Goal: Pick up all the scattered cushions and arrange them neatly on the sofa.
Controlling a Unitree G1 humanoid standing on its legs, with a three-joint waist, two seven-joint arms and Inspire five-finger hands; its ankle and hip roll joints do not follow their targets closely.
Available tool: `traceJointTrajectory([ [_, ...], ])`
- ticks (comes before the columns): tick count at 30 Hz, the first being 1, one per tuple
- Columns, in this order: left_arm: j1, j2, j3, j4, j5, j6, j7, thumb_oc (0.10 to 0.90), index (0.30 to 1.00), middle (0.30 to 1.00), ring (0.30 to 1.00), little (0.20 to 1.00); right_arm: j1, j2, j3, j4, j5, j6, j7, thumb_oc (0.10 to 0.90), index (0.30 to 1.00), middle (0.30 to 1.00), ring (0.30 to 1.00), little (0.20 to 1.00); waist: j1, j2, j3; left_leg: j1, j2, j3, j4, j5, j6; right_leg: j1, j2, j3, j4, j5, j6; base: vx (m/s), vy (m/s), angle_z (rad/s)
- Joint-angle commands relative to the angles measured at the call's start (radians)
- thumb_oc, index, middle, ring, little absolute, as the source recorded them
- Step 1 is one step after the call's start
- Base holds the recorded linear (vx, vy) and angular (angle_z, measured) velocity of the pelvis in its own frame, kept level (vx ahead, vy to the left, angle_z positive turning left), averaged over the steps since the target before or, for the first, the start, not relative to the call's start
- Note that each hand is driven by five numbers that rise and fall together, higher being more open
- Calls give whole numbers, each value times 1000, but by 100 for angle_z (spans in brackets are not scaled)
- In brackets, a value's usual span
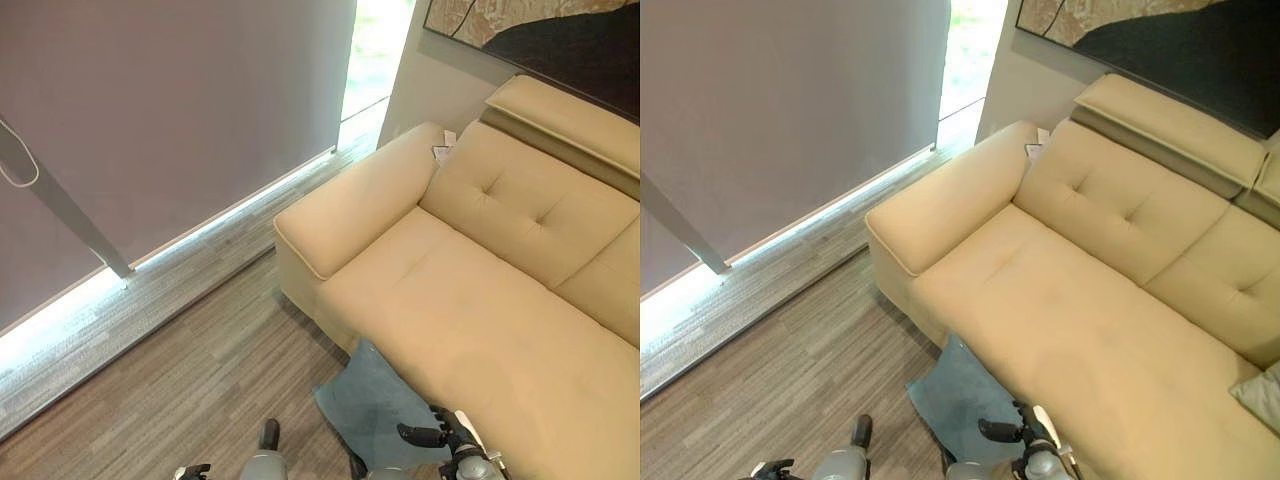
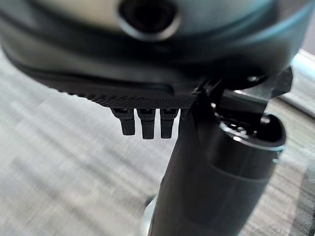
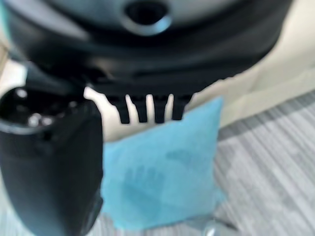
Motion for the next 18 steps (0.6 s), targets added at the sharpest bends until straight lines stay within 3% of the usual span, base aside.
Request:
traceJointTrajectory([
  [1, -41, 4, -19, 8, -22, -31, 12, 800, 900, 900, 900, 900, -125, -67, 12, -40, -63, -31, -38, 800, 900, 900, 900, 900, 40, 58, -3, -72, 90, 31, 59, -107, -31, -138, -68, -216, 127, -88, 47, -262, 116, -106],
  [3, -66, 22, -25, -7, -41, -39, 24, 800, 900, 900, 900, 900, -156, -81, 19, -75, -76, -38, -63, 800, 900, 900, 900, 900, 37, 65, 24, -120, 78, 64, 83, -101, -23, -175, -87, -275, 185, -83, 49, -228, 76, -117],
  [4, -66, 22, -25, -7, -41, -39, 24, 800, 900, 900, 900, 900, -156, -81, 19, -75, -76, -38, -63, 800, 900, 900, 900, 900, 37, 65, 24, -121, 78, 64, 83, -101, -23, -176, -87, -275, 186, -83, 49, -196, 54, -45],
  [6, -120, 21, -41, -15, -39, -55, 52, 800, 900, 900, 900, 900, -236, -151, 49, -168, -139, -39, -116, 800, 900, 900, 900, 900, 32, 79, 89, -222, 54, 73, 157, -107, -17, -260, -108, -249, 203, -72, 39, -310, 75, -11],
  [10, -164, 9, -43, -20, -74, -73, 76, 800, 900, 900, 900, 900, -381, -216, 137, -178, -257, -33, -167, 800, 900, 900, 900, 900, 34, 107, 98, -320, 57, 70, 150, -78, -20, -384, -111, -253, 242, -76, 36, -139, -15, -19],
  [13, -185, 5, -53, -7, -92, -70, 72, 800, 900, 900, 900, 900, -467, -232, 178, -130, -267, -23, -160, 800, 900, 900, 900, 900, 41, 124, 111, -381, 48, 62, 155, -59, -20, -451, -120, -242, 276, -88, 38, -65, -19, -1],
  [18, -201, 15, -110, -7, -58, -73, 46, 800, 900, 900, 900, 900, -588, -290, 266, -70, -291, -37, -145, 800, 900, 900, 900, 900, 61, 180, 141, -476, 34, 64, 147, -22, -27, -569, -149, -220, 339, -99, 46, -56, 38, 9],
])
